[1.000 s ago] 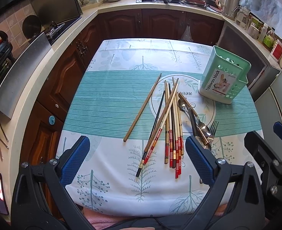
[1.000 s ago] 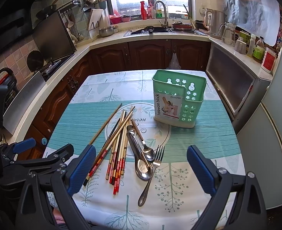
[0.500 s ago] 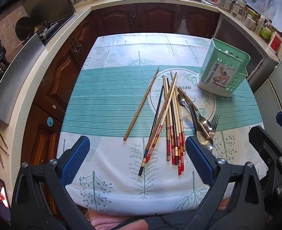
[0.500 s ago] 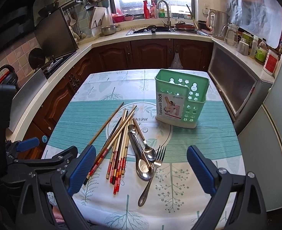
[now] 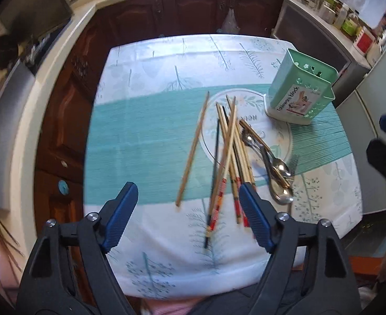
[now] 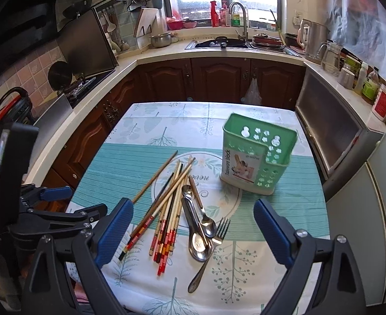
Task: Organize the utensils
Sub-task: 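Grasp a plain wooden chopstick with the left tool while the right tool grasps a dark wooden chopstick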
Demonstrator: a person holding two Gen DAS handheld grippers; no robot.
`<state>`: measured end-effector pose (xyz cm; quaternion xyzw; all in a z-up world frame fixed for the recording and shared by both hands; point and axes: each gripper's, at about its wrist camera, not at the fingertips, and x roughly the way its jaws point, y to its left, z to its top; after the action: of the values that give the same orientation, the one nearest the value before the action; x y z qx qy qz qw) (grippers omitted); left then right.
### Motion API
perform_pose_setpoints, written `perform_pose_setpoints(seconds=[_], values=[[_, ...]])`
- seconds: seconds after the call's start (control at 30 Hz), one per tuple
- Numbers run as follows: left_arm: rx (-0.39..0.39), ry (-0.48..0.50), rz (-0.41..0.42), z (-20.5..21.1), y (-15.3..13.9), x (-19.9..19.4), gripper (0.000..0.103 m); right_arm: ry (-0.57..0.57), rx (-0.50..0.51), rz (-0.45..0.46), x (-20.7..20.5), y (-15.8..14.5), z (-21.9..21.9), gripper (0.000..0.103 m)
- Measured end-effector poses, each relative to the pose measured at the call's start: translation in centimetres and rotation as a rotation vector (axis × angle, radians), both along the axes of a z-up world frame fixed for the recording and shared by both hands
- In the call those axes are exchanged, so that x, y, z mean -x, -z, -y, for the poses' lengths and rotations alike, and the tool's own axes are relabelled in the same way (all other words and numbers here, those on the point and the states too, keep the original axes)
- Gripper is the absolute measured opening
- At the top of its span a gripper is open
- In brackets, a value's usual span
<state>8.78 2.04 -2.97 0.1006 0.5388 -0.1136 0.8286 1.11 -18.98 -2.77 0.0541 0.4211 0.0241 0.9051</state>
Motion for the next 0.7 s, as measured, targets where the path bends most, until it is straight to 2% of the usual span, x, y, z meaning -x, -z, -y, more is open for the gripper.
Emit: perform_pose_setpoints(seconds=[0.07, 0.13, 0.2, 0.27, 0.33, 0.4, 0.47, 0.5, 0.57, 0.67, 0.7], values=[[-0.016, 0.054, 0.037, 0.3, -0.8, -0.9, 0.072, -0.009, -0.012, -0.003, -1.1, -0.6, 0.1, 0.091], [-0.022, 0.095, 0.061, 0.6, -1.5, -1.9, 0.071, -0.022, -0.021, -0.013, -2.5, -1.1, -0.1, 0.089], [0.019, 0.128, 0.091, 0.6, -1.9, -3.1, 0.071, -0.035, -0.034, -0.031, -4.0, -1.2, -0.5, 0.086], [0.021, 0.137, 0.118, 0.6, -1.8, -4.3, 0.07, -0.045, -0.051, -0.056, -5.5, -1.1, -1.0, 0.083], [-0.012, 0.135, 0.121, 0.6, -0.9, -5.8, 0.07, -0.053, -0.075, -0.091, -6.9, -0.5, -1.3, 0.08], [-0.02, 0.142, 0.083, 0.4, 0.7, -7.4, 0.065, -0.054, -0.102, -0.131, -8.3, 0.5, -1.7, 0.076], [-0.022, 0.155, 0.022, 0.3, 2.8, -8.6, 0.052, -0.044, -0.128, -0.176, -9.6, 1.9, -1.7, 0.07], [-0.027, 0.149, -0.007, 0.2, 3.8, -9.3, 0.049, -0.034, -0.144, -0.208, -10.3, 3.0, -1.7, 0.068], [-0.03, 0.137, -0.057, 0.1, 5.8, -10.3, 0.047, -0.016, -0.18, -0.272, -11.4, 5.0, -1.3, 0.055], [-0.037, 0.129, -0.108, 0.4, 8.3, -11.4, 0.046, 0.006, -0.238, -0.356, -12.4, 7.9, -1.1, 0.044], [-0.045, 0.135, -0.115, 0.7, 8.9, -11.7, 0.046, 0.012, -0.249, -0.377, -12.6, 8.8, -1.1, 0.044]])
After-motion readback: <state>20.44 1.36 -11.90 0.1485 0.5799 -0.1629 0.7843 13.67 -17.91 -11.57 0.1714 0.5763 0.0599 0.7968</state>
